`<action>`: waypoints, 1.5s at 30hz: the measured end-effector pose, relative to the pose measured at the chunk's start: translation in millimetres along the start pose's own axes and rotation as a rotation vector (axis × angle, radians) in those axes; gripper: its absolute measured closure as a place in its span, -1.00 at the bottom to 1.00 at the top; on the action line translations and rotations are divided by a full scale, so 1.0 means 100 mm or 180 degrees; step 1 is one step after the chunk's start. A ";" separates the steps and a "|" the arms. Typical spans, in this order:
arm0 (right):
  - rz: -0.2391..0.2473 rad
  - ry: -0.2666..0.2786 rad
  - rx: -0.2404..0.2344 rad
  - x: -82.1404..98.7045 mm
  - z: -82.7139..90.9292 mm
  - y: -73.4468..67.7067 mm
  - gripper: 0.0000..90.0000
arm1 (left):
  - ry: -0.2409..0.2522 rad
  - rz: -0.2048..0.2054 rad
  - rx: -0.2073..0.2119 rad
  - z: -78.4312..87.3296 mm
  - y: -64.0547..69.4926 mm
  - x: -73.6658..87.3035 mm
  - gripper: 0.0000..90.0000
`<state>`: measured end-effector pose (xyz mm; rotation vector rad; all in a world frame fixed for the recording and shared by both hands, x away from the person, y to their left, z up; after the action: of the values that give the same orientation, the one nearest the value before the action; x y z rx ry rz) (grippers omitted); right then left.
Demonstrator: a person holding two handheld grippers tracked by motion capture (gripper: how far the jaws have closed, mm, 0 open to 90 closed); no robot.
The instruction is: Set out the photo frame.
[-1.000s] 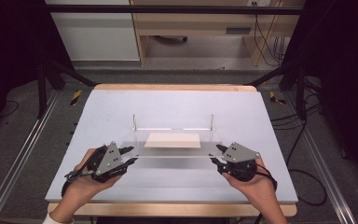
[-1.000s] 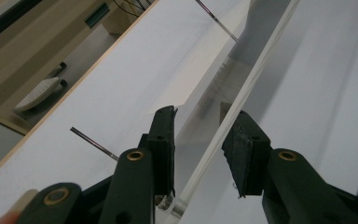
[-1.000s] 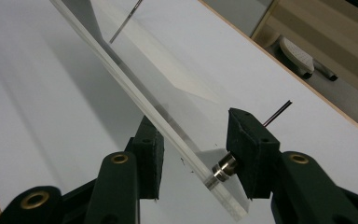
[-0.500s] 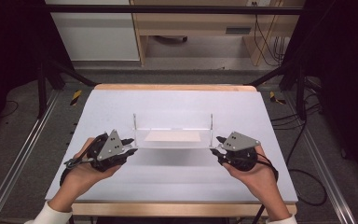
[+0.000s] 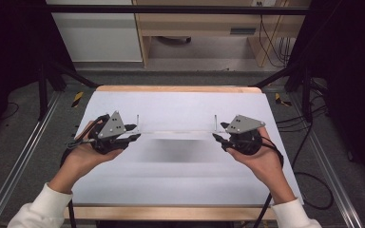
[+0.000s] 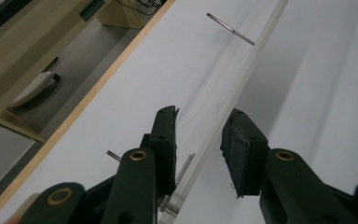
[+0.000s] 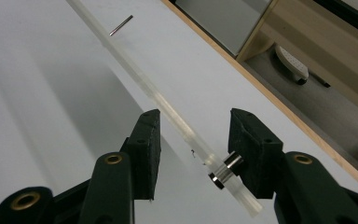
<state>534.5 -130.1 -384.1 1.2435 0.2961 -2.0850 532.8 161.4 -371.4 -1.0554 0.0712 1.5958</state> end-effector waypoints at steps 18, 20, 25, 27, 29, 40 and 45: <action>-0.0105 0.0233 -0.0072 -0.28 -0.18 0.24 0.05 | 0.0051 0.0083 0.0108 -0.10 -0.38 -0.11 0.41; -0.0120 0.0273 -0.0084 -0.29 -0.19 0.26 0.05 | 0.0043 0.0082 0.0119 -0.11 -0.41 -0.11 0.41; -0.0171 0.0329 -0.0105 -0.30 -0.21 0.30 0.05 | 0.0053 0.0082 0.0138 -0.13 -0.46 -0.12 0.41; -0.0194 0.0350 -0.0117 -0.31 -0.23 0.33 0.04 | 0.0068 0.0096 0.0146 -0.14 -0.48 -0.12 0.40; -0.0211 0.0361 -0.0136 -0.31 -0.24 0.33 0.04 | 0.0076 0.0109 0.0155 -0.14 -0.50 -0.12 0.40; -0.0304 0.0440 -0.0157 -0.38 -0.31 0.43 0.01 | 0.0070 0.0086 0.0197 -0.21 -0.66 -0.14 0.39; -0.0358 0.0496 -0.0137 -0.43 -0.37 0.49 -0.01 | 0.0072 0.0085 0.0195 -0.27 -0.76 -0.14 0.37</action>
<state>605.4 -129.3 -359.7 1.3946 0.4892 -2.0672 609.3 161.4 -342.1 -1.0289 0.1492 1.5960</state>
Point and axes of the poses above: each handheld gripper's, and its own axes: z roughly backward along the jaws, x roughly out of its underside, y roughly to its right, the point moved 9 cm from there along -z, roughly forward along the jaws, and after that the axes turned 11 degrees about -z, right-handed, at the moved point
